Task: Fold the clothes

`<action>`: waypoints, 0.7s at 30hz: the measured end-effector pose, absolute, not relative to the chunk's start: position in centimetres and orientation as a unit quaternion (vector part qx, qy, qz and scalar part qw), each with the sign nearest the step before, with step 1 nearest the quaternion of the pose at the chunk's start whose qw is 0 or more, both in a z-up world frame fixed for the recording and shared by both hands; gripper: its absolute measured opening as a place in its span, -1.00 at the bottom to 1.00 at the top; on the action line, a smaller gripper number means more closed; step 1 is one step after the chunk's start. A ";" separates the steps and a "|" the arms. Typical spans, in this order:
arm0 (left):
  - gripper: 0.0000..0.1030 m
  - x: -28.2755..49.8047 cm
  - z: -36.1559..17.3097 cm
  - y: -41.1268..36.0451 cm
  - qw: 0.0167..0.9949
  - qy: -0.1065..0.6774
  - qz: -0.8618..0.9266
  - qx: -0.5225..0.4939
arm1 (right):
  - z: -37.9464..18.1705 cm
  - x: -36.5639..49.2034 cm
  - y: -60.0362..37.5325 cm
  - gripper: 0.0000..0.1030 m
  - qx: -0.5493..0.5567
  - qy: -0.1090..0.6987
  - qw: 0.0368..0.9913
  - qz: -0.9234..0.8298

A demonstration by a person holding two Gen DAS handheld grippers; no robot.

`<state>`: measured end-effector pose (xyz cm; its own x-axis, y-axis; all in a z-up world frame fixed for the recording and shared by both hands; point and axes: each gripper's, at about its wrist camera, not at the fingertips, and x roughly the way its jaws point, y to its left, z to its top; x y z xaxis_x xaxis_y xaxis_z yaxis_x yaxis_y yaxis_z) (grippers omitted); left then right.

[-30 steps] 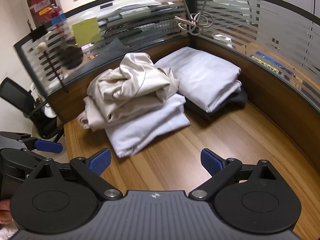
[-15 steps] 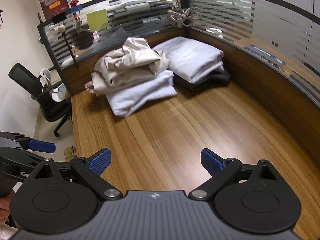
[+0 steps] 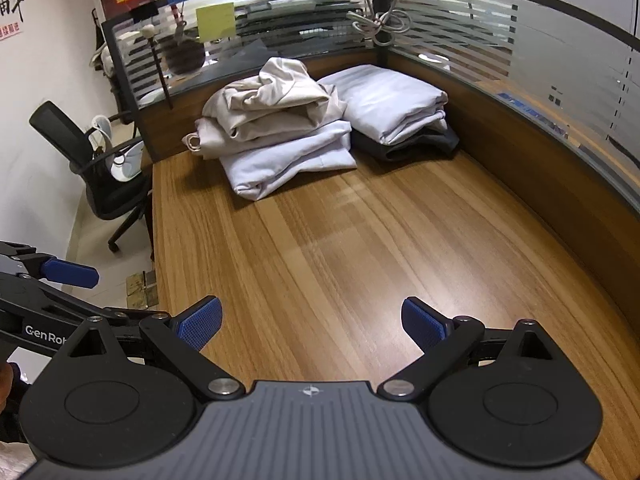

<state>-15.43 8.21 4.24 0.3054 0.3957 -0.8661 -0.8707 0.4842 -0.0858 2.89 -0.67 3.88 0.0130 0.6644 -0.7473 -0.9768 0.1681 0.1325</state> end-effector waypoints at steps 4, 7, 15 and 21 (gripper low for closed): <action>1.00 -16.0 3.7 8.0 0.751 0.412 0.427 -0.289 | 3.4 2.5 -0.7 0.91 -0.221 0.351 0.676 0.608; 1.00 -16.5 3.3 8.2 0.747 0.406 0.434 -0.297 | 2.9 2.2 -0.7 0.91 -0.223 0.346 0.677 0.610; 1.00 -17.8 2.6 8.2 0.742 0.390 0.460 -0.291 | 1.5 1.1 -1.3 0.91 -0.212 0.327 0.686 0.615; 1.00 -18.1 2.8 8.1 0.747 0.389 0.459 -0.284 | 0.7 0.8 -1.4 0.92 -0.206 0.342 0.680 0.615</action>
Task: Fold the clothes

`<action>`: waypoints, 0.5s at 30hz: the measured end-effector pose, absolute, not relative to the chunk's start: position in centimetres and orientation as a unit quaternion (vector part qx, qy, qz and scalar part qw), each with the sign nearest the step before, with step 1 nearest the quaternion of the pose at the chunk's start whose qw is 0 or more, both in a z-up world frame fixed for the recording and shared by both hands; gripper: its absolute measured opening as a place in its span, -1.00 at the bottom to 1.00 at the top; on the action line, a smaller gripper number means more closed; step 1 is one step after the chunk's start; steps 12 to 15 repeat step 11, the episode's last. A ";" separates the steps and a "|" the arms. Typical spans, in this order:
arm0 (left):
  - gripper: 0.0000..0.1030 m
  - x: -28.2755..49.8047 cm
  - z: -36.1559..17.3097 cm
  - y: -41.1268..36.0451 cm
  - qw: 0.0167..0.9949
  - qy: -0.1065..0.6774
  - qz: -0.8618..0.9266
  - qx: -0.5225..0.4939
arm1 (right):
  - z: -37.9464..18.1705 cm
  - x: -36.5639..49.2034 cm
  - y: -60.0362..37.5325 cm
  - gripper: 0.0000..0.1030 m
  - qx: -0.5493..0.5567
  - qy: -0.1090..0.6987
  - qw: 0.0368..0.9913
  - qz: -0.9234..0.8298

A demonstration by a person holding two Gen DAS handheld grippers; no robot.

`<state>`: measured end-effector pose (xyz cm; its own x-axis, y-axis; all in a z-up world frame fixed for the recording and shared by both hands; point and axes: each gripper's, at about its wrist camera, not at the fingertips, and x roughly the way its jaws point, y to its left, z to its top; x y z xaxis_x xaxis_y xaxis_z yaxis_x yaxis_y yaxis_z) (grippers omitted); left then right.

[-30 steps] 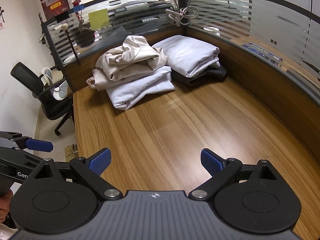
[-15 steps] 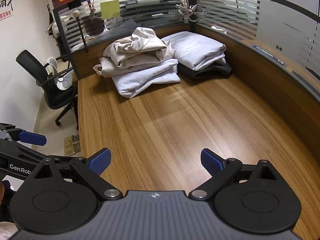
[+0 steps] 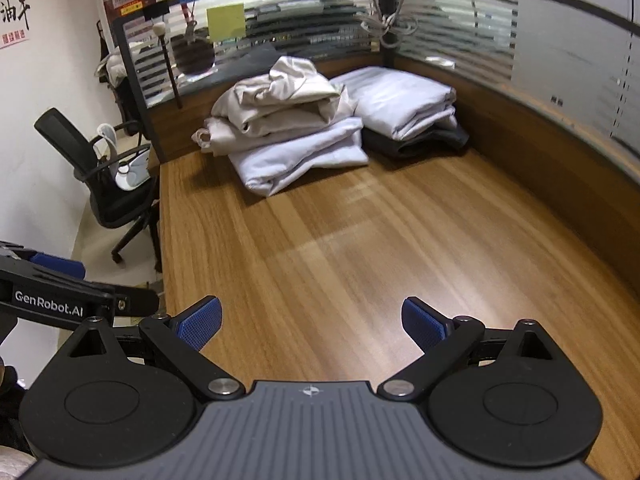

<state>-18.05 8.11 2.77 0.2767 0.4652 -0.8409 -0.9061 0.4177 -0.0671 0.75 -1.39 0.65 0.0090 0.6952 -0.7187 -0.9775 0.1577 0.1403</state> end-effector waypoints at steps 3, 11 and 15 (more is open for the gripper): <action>1.00 -18.2 2.8 8.1 0.749 0.387 0.458 -0.282 | 0.6 0.4 -1.3 0.92 -0.213 0.341 0.677 0.617; 1.00 -18.3 2.9 8.1 0.754 0.387 0.452 -0.278 | 0.7 -0.1 -1.2 0.92 -0.219 0.339 0.675 0.618; 1.00 -18.3 2.9 8.1 0.754 0.387 0.452 -0.278 | 0.7 -0.1 -1.2 0.92 -0.219 0.339 0.675 0.618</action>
